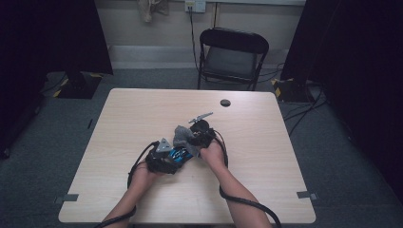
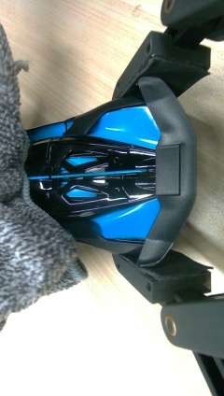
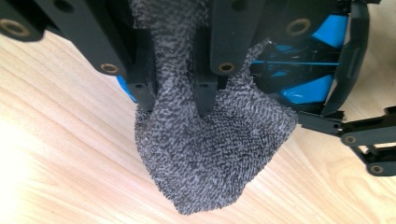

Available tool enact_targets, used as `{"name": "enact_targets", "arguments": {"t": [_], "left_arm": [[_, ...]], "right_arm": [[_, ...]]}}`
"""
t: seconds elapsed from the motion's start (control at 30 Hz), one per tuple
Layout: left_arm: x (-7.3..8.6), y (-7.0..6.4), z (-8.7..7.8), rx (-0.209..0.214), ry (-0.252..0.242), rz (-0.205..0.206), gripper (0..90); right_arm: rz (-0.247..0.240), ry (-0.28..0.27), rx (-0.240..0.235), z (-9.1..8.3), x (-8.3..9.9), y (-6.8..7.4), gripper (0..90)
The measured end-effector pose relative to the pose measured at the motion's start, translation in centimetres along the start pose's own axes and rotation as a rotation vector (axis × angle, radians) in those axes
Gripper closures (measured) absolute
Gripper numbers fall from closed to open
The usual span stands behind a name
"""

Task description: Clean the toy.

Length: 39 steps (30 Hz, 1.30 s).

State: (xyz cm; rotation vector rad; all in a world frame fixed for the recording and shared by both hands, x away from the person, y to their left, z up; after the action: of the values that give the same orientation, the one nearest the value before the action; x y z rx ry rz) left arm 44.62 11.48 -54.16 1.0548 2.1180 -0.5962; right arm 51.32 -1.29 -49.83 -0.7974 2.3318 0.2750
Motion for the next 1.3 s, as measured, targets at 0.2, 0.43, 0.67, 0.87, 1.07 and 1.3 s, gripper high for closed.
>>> {"name": "enact_targets", "arguments": {"t": [0.2, 0.43, 0.67, 0.87, 1.07, 1.3], "left_arm": [[0.0, 0.0, 0.0, 0.000, 0.000, 0.000, 24.1], [0.0, 0.0, 0.0, 0.000, 0.000, 0.000, 24.1], [0.0, 0.0, 0.0, 0.000, 0.000, 0.000, 24.1], [0.0, 0.0, 0.0, 0.000, 0.000, 0.000, 24.1], [0.0, 0.0, 0.0, 0.000, 0.000, 0.000, 24.1], [0.0, 0.0, 0.0, 0.001, 0.000, 0.000, 24.1]], "right_arm": [[0.023, -0.008, 0.002, 0.2, 0.3, -0.9, 75.8], [0.048, 0.002, 0.006, 0.3, 0.5, -1.7, 75.8], [0.077, -0.004, 0.016, 0.3, 0.9, -2.8, 75.8], [0.116, 0.014, 0.040, 0.4, 1.5, -4.3, 75.8], [0.140, 0.018, 0.053, 0.6, 2.2, -5.3, 75.9], [0.143, 0.022, 0.071, 0.8, 2.5, -5.7, 75.9]]}}
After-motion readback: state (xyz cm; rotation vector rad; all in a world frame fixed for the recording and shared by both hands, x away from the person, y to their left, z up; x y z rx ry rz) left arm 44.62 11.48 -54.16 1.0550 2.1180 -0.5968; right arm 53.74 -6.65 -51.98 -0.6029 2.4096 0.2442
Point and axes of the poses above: each handheld gripper's, and its own axes: z roughly forward along the jaws, x roughly out of its underside, y roughly to its left, the point moved 6 cm from there along z, roughly forward along the jaws, and after that the axes turned 7 degrees about x, right-handed, at the moved point
